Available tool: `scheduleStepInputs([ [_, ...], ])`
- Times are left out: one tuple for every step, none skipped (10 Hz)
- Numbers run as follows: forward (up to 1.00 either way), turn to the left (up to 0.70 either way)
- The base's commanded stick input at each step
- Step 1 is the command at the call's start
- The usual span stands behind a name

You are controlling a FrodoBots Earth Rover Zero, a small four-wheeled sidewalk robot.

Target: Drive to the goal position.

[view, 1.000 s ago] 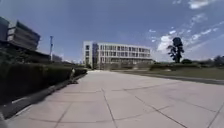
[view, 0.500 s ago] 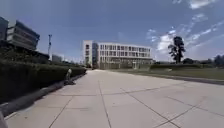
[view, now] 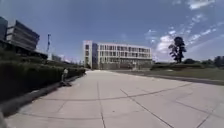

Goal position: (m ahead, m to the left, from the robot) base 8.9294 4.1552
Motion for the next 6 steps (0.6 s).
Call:
scheduleStepInputs([
  [0.7,0.0],
  [0.7,0.0],
  [0.7,0.0],
  [0.7,0.0],
  [0.7,0.0],
  [0.7,0.0],
])
